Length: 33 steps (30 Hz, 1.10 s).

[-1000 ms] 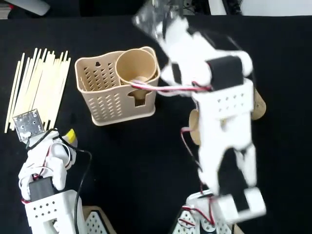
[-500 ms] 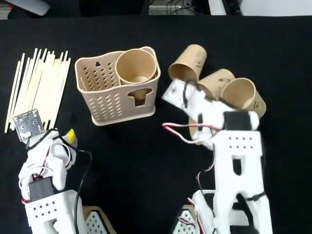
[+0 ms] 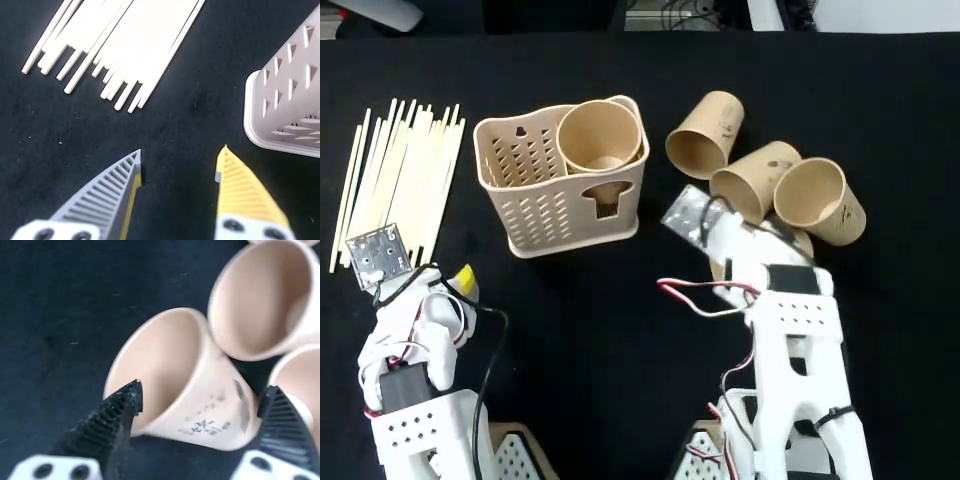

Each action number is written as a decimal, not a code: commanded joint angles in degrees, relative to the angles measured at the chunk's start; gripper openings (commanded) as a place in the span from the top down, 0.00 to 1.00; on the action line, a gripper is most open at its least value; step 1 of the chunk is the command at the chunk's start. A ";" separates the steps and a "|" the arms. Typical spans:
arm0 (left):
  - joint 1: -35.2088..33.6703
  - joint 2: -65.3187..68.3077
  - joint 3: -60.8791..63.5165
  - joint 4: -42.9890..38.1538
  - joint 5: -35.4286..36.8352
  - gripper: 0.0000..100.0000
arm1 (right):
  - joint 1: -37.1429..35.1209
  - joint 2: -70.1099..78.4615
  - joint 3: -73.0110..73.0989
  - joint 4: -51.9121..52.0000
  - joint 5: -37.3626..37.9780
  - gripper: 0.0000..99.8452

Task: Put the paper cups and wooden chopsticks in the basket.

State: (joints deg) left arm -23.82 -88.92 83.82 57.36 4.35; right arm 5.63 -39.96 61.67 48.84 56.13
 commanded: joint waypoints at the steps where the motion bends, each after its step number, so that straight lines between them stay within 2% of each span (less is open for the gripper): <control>1: 0.66 -0.53 -0.40 -0.97 0.09 0.76 | 3.96 -1.45 0.22 -4.13 0.62 0.64; 3: 0.66 -0.53 -0.40 -0.97 0.09 0.76 | 4.57 -1.45 0.31 -4.66 0.70 0.70; 9: 0.66 -0.53 -0.31 -0.97 0.09 0.76 | 4.48 -1.71 -0.40 -4.57 0.44 0.98; 14: 0.66 -0.53 -0.31 -0.97 0.09 0.76 | 4.13 -7.08 -1.98 -1.49 -4.22 0.99; 18: 0.66 -0.53 -0.31 -0.97 0.09 0.76 | -0.26 -13.41 -6.37 8.88 -6.86 0.99; 23: 0.66 -0.53 -0.31 -0.97 0.09 0.76 | -5.10 -18.77 -17.89 21.89 -13.80 0.99; 33: 0.66 -0.53 -0.31 -0.97 0.09 0.76 | -12.92 -10.24 -46.11 33.23 -28.31 0.99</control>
State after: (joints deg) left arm -23.82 -88.92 83.82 57.36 4.35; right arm -4.75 -54.46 25.98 80.13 31.69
